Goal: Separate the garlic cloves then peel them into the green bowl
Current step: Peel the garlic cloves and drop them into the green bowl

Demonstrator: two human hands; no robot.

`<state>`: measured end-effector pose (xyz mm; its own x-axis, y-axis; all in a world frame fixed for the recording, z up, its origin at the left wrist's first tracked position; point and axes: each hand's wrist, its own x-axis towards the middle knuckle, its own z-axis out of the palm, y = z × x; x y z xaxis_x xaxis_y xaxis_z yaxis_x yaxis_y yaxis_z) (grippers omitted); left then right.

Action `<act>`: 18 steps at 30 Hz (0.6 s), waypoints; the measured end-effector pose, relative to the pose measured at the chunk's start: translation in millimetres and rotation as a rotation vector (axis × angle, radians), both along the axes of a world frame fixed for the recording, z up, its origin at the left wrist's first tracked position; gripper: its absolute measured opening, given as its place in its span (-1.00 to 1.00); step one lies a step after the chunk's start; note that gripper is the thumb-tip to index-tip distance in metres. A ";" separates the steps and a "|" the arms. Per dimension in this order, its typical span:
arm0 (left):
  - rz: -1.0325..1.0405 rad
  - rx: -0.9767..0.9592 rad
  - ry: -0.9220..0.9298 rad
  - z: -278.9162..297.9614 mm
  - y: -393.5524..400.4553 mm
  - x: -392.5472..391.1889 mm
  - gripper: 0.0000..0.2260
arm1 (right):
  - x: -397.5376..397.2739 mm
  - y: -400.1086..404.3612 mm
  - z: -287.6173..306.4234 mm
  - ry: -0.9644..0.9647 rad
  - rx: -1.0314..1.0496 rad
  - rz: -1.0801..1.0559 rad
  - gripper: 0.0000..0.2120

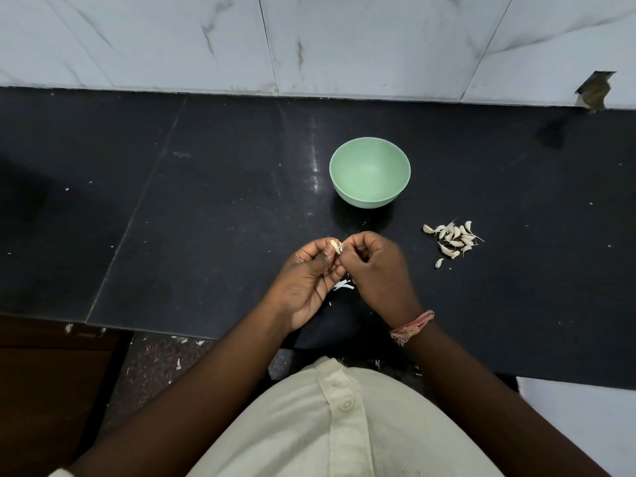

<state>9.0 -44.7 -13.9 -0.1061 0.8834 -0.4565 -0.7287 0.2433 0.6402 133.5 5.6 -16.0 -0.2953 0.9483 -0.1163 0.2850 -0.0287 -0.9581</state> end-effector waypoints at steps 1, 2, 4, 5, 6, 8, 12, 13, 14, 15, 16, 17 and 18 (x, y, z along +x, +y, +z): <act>-0.009 0.004 -0.018 0.3 0.2 -0.1 -0.81 | -0.2 0.1 0.1 0.007 -0.002 -0.006 -0.96; -0.015 0.004 -0.042 1.0 0.5 -0.3 -0.80 | -0.3 0.4 0.4 0.016 -0.010 -0.017 -0.94; -0.012 -0.003 -0.087 1.8 0.5 -1.8 -0.81 | 0.0 1.7 2.1 0.025 -0.025 -0.038 -0.92; -0.007 -0.006 -0.101 1.6 0.4 -2.7 -0.81 | 0.0 2.3 3.1 0.025 -0.026 -0.046 -0.91; -0.002 -0.007 -0.109 1.6 0.2 -3.2 -0.82 | 0.2 2.5 3.4 0.022 -0.024 -0.053 -0.91; 0.008 -0.004 -0.113 1.4 0.1 -3.4 -0.84 | 1.3 2.3 3.4 0.012 -0.011 -0.063 -0.89; 0.039 0.001 -0.080 2.6 1.2 -3.1 -0.86 | 2.9 -0.8 3.8 -0.076 0.069 -0.073 -0.83; 0.050 -0.003 -0.072 3.3 1.2 -3.1 -0.87 | 3.4 -1.3 4.3 -0.099 0.098 -0.092 -0.82; 0.062 -0.009 -0.066 3.9 1.3 -2.9 -0.87 | 4.1 -1.4 4.6 -0.124 0.131 -0.111 -0.77; 0.074 -0.014 -0.063 4.2 1.2 -2.7 -0.88 | 5.0 -1.2 5.0 -0.149 0.162 -0.121 -0.72; 0.088 -0.018 -0.059 4.6 1.2 -2.3 -0.89 | 6.0 -0.3 4.0 -0.168 0.185 -0.117 -0.70; 0.102 -0.022 -0.053 4.5 1.0 -2.3 -0.89 | 6.6 0.8 2.4 -0.173 0.194 -0.104 -0.74; 0.115 -0.024 -0.043 4.4 0.7 -2.2 -0.86 | 6.8 1.8 -0.2 -0.161 0.190 -0.090 -0.82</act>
<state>6.8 -44.0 -9.5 -0.1858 0.8551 -0.4840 -0.7795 0.1716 0.6024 140.2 7.4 -16.2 -0.2006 0.9793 0.0279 0.4384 0.1152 -0.8914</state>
